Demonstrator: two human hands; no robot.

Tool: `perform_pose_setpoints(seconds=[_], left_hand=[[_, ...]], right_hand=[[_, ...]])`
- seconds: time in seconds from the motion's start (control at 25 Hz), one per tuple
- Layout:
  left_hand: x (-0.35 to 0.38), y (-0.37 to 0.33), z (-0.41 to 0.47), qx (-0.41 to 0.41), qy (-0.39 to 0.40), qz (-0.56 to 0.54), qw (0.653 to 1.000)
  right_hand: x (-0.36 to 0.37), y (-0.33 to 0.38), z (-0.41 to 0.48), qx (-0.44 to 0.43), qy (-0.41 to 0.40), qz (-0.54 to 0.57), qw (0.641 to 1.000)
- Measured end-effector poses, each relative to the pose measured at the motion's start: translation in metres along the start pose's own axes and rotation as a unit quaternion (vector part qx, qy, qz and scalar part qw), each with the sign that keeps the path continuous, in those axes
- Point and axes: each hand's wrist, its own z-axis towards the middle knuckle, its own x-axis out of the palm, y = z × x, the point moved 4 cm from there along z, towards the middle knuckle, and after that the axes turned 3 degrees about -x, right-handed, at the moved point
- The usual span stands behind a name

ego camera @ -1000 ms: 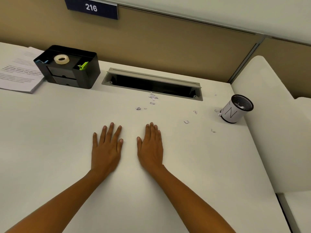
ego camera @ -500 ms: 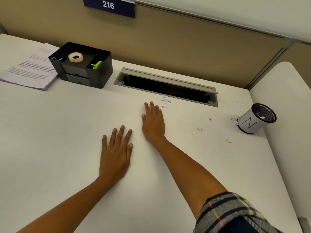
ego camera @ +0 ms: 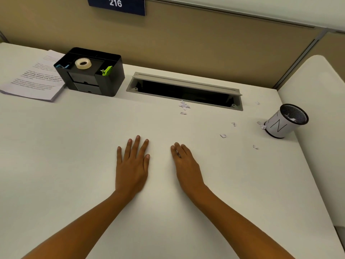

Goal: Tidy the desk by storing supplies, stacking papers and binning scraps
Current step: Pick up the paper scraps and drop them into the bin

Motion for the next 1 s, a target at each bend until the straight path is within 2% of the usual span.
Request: perform_pose_setpoints(seconds=[0.12,0.2,0.36,0.48,0.6,0.72,0.8,1.0], left_hand=[[0.0,0.0,0.0,0.005,0.003,0.0,1.0],[-0.001,-0.001,-0.001,0.007,0.004,0.0,1.0],[-0.002,-0.001,-0.001,0.006,0.001,0.002,1.0],[-0.001,-0.002,-0.001,0.008,0.002,0.002,1.0],[-0.001,-0.002,-0.001,0.008,0.001,0.002,1.0],[-0.001,-0.002,-0.001,0.007,0.002,0.001,1.0],[-0.001,-0.002,0.0,0.007,0.002,0.001,1.0],[-0.002,-0.003,-0.001,0.007,0.005,-0.008,1.0]], right_hand=[[-0.015,0.003,-0.024,0.013,0.042,-0.065,0.997],[-0.032,0.003,-0.031,0.016,0.048,-0.067,0.996],[-0.048,-0.01,-0.043,0.046,0.033,-0.018,0.998],[-0.048,-0.039,-0.052,0.127,0.049,0.088,0.987],[-0.068,-0.085,-0.055,0.265,-0.032,0.237,0.934],[-0.101,-0.131,-0.05,0.338,-0.108,0.296,0.887],[-0.125,-0.162,-0.041,0.357,-0.152,0.277,0.879],[-0.183,-0.232,-0.006,0.337,-0.308,0.182,0.871]])
